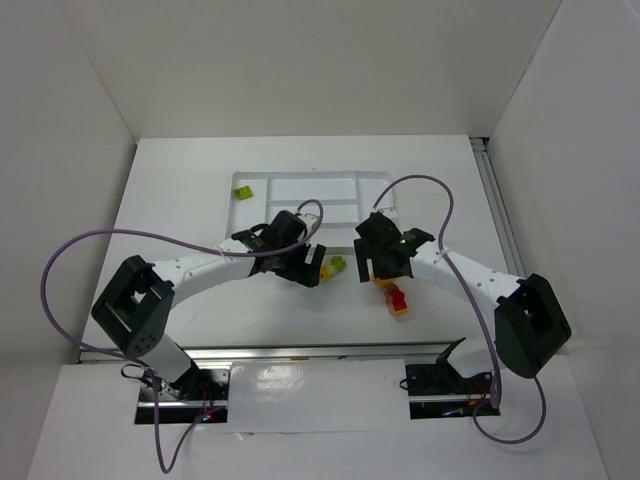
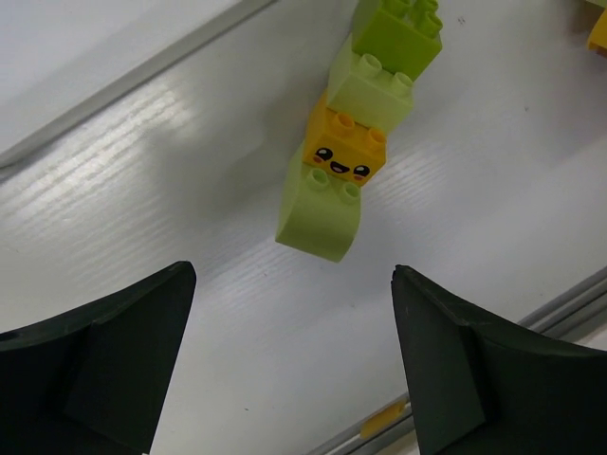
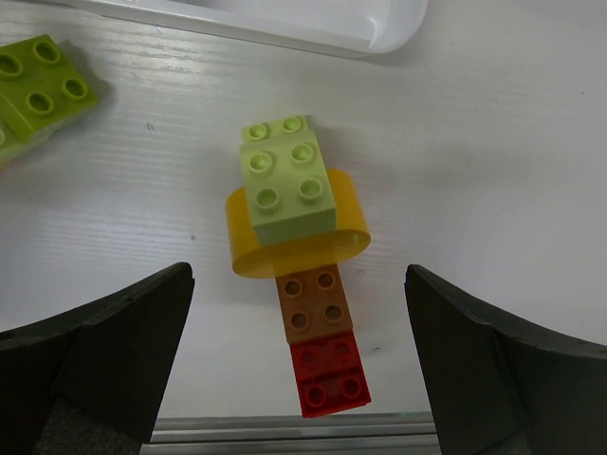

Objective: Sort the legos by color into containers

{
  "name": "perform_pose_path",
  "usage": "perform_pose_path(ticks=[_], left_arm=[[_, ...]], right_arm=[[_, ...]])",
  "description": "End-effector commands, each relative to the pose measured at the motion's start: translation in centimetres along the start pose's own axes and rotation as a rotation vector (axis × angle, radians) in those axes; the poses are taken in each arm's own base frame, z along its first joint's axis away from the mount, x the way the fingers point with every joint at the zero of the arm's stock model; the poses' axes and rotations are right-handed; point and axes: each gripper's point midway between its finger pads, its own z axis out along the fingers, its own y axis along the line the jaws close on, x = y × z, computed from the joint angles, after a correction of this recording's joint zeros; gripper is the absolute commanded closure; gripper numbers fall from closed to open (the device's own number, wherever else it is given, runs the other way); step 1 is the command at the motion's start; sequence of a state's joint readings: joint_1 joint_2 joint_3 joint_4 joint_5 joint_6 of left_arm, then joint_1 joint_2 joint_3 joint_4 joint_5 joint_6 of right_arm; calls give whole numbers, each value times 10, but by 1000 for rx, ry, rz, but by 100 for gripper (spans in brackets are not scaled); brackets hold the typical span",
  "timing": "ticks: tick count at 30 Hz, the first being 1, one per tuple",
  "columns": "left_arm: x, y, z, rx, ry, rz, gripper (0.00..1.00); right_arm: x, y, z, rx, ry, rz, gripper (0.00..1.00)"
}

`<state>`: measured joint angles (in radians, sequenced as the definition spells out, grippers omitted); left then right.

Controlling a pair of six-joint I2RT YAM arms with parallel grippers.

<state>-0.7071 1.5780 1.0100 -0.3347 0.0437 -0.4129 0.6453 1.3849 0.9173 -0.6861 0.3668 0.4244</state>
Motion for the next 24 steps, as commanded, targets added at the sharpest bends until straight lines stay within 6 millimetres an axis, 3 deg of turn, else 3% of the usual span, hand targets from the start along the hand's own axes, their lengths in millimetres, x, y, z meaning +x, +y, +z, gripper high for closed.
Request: perform_pose_path(ticks=[1, 11, 18, 24], left_arm=[[-21, 3, 8, -29, -71, 81, 5], [-29, -15, 11, 60, -157, 329, 13], [-17, -20, 26, 52, -95, 365, 23], [-2, -15, 40, 13, -48, 378, 23]], right_arm=[[-35, 5, -10, -13, -91, 27, 0], [-62, -21, -38, 13, -118, 49, 0], [-68, -25, -42, 8, -132, 72, 0], [-67, -23, -42, -2, -128, 71, 0]])
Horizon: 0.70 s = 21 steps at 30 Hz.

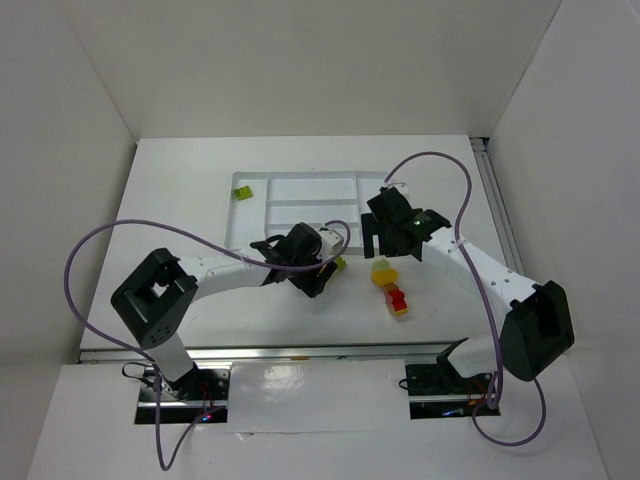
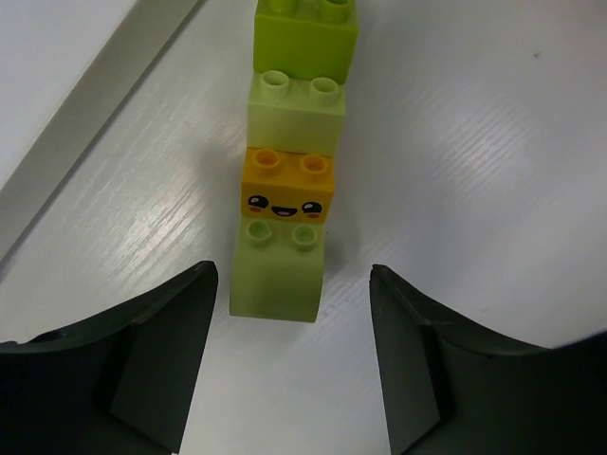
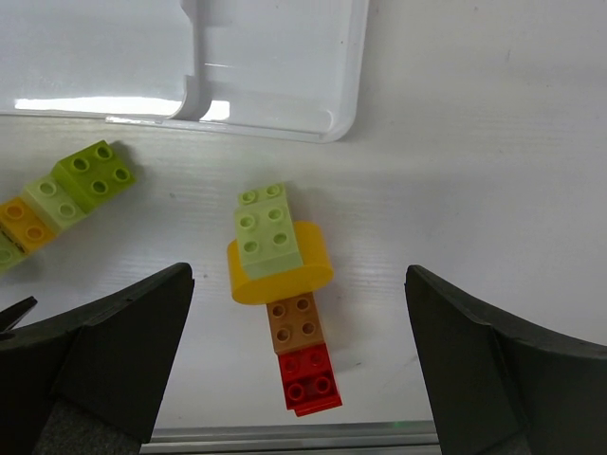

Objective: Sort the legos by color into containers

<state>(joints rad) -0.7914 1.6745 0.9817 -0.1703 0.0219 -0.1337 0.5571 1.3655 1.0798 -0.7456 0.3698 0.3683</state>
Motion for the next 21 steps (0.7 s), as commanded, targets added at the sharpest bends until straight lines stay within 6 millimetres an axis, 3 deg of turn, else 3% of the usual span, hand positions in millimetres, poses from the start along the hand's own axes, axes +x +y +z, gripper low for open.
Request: perform_pose_path(ticks=[1, 4, 9, 13, 16, 17, 18, 20, 21], left_arm=[[-7, 2, 5, -23, -14, 28, 24], [-13, -1, 6, -25, -39, 25, 26], [-10, 7, 10, -69, -45, 5, 35], [-20, 7, 6, -76, -84, 4, 45], [-20, 6, 4, -67, -71, 5, 69], [-22, 3, 3, -55, -67, 5, 84], [-12, 2, 2, -49, -30, 5, 92], [-25, -9, -14, -14, -53, 5, 100], [-21, -15, -20, 2, -37, 13, 100]], right_arm=[[-12, -4, -14, -6, -31, 10, 0], [-12, -4, -14, -6, -31, 10, 0], [-12, -4, -14, -6, -31, 10, 0], [-12, -4, -14, -6, -31, 10, 0], [-12, -4, -14, -6, -31, 10, 0], [-11, -2, -14, -18, -27, 10, 0], [-11, -2, -14, -18, -27, 10, 0], [-15, 4, -16, -61, -28, 24, 0], [-17, 9, -16, -86, -33, 28, 0]])
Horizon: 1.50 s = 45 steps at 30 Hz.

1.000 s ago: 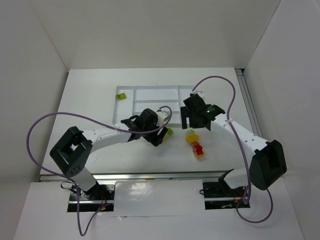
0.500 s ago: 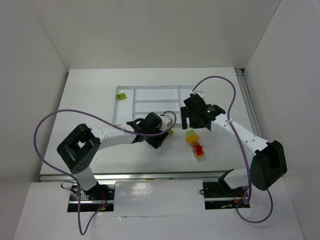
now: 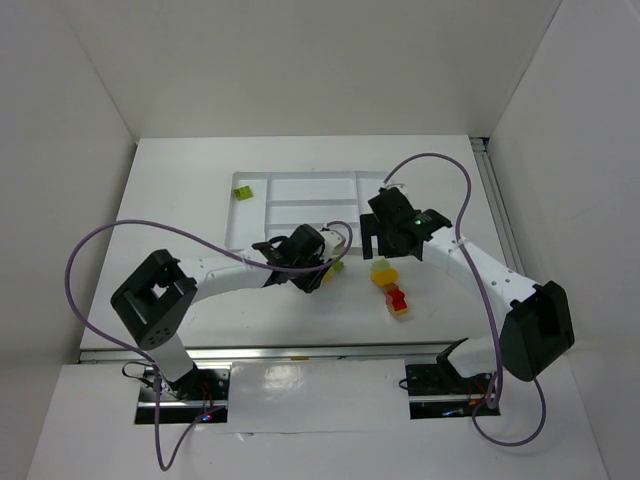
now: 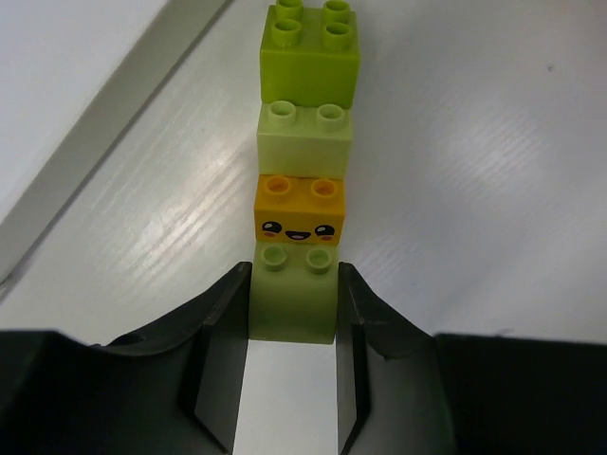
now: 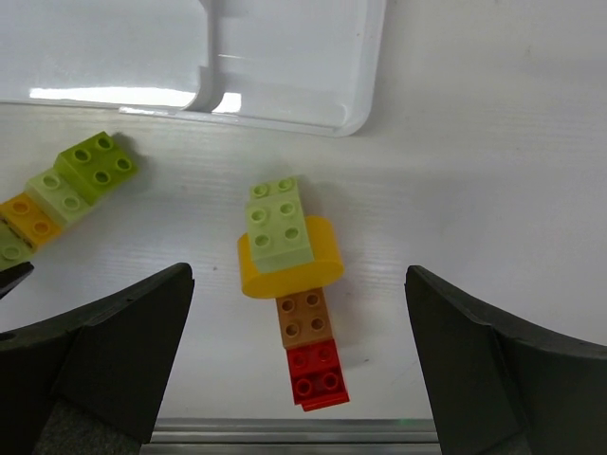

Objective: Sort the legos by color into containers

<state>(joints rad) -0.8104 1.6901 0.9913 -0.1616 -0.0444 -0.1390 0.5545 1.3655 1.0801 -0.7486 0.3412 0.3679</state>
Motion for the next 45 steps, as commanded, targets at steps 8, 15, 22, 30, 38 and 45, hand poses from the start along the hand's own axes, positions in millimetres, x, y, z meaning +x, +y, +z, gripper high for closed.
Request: perform_pose_path(ticks=[8, 15, 22, 30, 38, 45], left_arm=[[-38, -31, -87, 122, -173, -30, 100], [-41, -34, -102, 149, -214, -27, 100], [-48, -36, -110, 160, -241, -16, 100], [-53, -36, -120, 163, -272, -15, 100], [-57, -36, -122, 161, -282, -6, 100], [-57, -37, -122, 169, -282, 5, 100]], right_arm=[[-35, 62, -41, -482, -62, 105, 0], [-56, 94, -67, -738, -107, 135, 4], [-51, 109, -78, -872, -77, 118, 4], [-23, 110, -58, -864, 15, 106, 13], [-18, 113, -51, -881, 22, 86, 21], [-20, 117, -46, -898, 10, 81, 38]])
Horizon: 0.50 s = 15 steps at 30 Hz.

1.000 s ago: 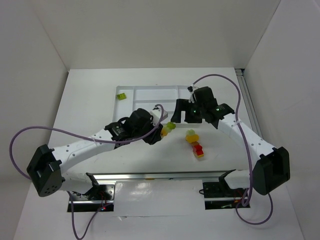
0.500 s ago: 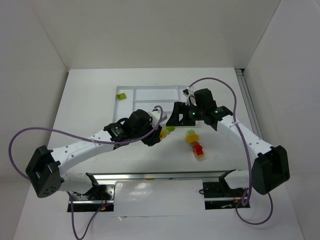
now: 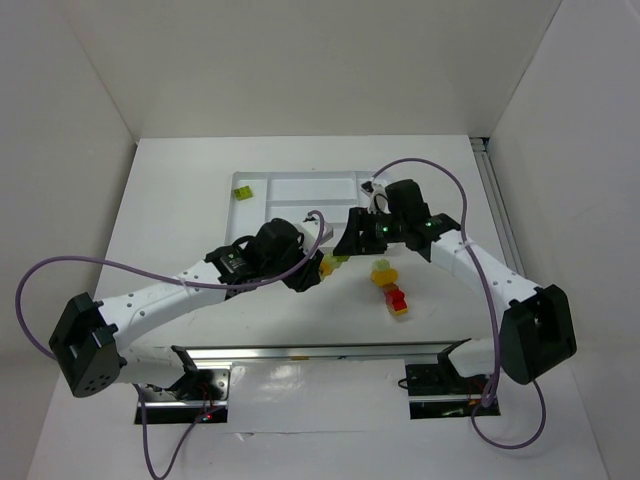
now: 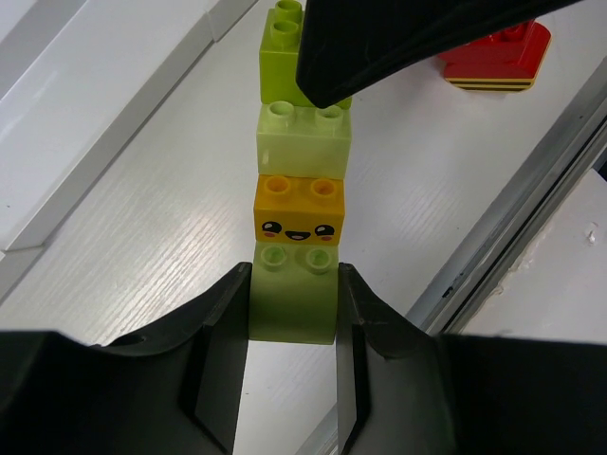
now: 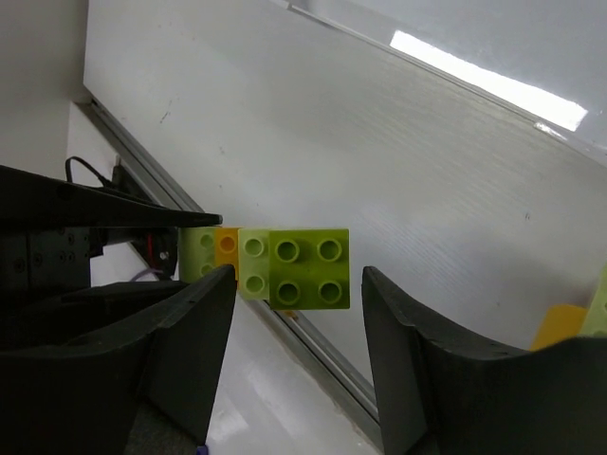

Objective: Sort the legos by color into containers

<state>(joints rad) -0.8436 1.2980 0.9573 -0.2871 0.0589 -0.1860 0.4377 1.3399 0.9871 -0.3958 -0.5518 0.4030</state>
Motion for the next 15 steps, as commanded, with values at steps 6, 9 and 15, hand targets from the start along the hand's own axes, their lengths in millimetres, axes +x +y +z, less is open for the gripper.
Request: perform_pose_path(ticks=[6, 9, 15], left_arm=[[-18, -6, -9, 26, -61, 20, 100], [-20, -6, -11, 27, -70, 21, 100], [-22, -5, -12, 17, -69, 21, 100]], right_arm=[[-8, -3, 11, -26, -15, -28, 48], [-6, -4, 10, -22, -8, -32, 48], [-7, -10, 8, 18, -19, -28, 72]])
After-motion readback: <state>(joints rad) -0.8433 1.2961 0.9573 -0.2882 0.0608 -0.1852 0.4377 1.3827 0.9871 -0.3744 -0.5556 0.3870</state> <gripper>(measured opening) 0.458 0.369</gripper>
